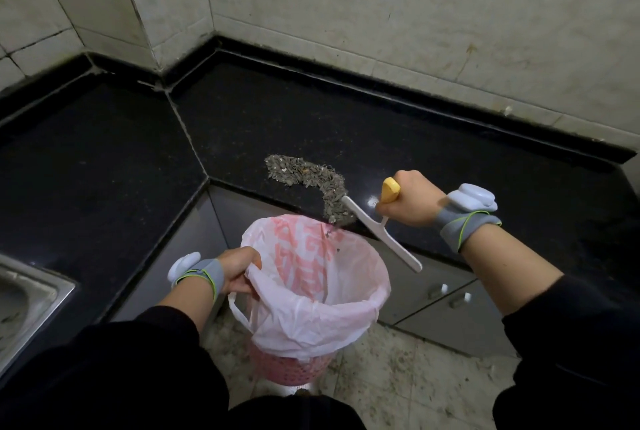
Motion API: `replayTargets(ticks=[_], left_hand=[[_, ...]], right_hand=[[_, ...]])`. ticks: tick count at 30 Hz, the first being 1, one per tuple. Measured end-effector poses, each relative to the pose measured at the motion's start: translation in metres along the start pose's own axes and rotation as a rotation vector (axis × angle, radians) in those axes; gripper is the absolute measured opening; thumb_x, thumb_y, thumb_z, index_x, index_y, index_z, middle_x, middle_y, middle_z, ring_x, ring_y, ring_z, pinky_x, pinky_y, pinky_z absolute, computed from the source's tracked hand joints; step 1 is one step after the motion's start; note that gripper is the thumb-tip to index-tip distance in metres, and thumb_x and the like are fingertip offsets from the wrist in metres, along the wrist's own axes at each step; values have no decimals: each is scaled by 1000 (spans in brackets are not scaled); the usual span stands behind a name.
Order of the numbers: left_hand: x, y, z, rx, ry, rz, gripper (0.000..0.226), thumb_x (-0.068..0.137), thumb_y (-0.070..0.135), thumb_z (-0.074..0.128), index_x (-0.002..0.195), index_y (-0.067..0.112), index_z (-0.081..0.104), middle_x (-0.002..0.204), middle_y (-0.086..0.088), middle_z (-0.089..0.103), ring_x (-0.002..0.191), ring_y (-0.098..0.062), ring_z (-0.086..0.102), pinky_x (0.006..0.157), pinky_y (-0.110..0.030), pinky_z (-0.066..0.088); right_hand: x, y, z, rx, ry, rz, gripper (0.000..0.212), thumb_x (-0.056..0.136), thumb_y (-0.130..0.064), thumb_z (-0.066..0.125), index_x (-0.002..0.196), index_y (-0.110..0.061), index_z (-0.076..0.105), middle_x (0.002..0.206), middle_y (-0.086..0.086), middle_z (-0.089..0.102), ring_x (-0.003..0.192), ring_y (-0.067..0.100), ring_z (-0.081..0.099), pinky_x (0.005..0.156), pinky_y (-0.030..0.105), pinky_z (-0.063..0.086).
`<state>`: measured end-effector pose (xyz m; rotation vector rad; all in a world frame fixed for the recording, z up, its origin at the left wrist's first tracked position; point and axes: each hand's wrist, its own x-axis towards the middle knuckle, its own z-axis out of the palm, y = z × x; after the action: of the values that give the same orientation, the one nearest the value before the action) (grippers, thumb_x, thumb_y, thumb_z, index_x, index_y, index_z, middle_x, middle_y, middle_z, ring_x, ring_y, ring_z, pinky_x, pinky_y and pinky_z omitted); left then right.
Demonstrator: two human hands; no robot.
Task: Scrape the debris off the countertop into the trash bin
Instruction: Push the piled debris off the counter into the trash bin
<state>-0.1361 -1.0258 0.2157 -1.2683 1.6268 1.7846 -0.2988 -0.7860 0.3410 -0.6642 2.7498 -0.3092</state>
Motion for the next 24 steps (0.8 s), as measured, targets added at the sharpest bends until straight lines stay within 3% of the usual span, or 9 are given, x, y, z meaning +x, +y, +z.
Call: replayTargets(ticks=[4,8,15,19,24], left_hand=[[0,0,-1,-2,-11,3,18,82,-8,36,74,-3,51,37,-7,50,45,-28,56,46,-41,57],[5,-2,-5,7,-15,-4,15,80,-7,40,82,-5,54,54,-11,53,52,-29,58,52,-44,59],[5,-3,-10,2,-8,-15,16,82,-8,40,84,-4,55,65,-12,51,53,-29,56,43,-38,56],[9,-4,-24,-6,30,-10,12,81,-9,40,77,-3,50,63,-11,43,39,-24,51,38,-32,52],[15,-7,-38,-24,46,-16,13,82,-8,42,88,-3,53,66,-12,46,53,-27,51,38,-33,53]], right_hand=[[-4,2,-7,109,11,15,21,68,-27,70,59,-9,67,61,8,63,64,24,62,55,35,49],[3,3,-12,130,99,86,22,67,-30,67,59,-9,66,63,10,64,65,26,62,50,27,41],[26,-3,-9,90,205,114,29,81,-26,61,60,-9,50,71,15,59,72,38,57,61,31,39],[46,-1,4,15,202,54,25,85,-28,57,69,-9,54,82,20,64,82,43,60,66,34,44],[60,-9,12,-55,158,17,23,89,-27,57,84,-4,62,93,21,66,91,42,60,70,36,44]])
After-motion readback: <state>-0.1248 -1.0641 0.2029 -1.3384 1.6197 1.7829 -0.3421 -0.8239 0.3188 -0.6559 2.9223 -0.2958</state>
